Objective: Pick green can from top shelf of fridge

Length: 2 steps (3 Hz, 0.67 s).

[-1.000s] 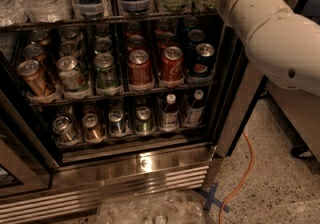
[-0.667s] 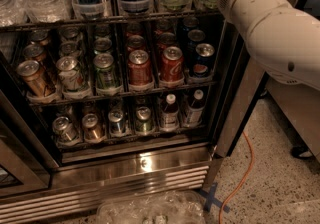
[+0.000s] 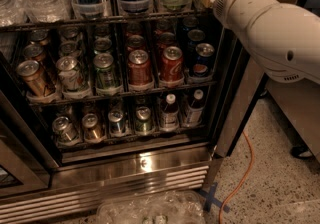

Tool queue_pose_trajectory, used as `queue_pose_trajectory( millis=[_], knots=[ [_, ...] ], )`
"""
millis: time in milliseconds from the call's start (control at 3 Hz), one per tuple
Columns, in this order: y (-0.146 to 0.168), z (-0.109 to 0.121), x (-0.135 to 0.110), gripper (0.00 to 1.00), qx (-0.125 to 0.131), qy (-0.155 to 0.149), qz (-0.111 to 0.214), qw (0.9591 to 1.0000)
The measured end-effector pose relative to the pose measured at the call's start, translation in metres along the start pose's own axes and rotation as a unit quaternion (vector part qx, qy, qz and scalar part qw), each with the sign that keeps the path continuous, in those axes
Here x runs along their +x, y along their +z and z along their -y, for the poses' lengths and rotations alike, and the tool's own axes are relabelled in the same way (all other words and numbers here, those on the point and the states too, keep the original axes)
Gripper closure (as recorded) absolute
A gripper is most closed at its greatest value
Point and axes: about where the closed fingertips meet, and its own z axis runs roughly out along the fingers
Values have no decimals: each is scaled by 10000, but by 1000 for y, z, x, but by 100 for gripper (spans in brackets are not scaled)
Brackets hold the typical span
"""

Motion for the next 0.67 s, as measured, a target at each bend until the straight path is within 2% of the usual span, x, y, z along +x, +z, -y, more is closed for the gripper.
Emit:
queue_pose_trajectory(
  millis=[333, 667],
  knots=[
    [2, 0, 4, 48, -2, 53, -58, 10000],
    [4, 0, 1, 71, 13, 101, 7, 9999]
  ],
)
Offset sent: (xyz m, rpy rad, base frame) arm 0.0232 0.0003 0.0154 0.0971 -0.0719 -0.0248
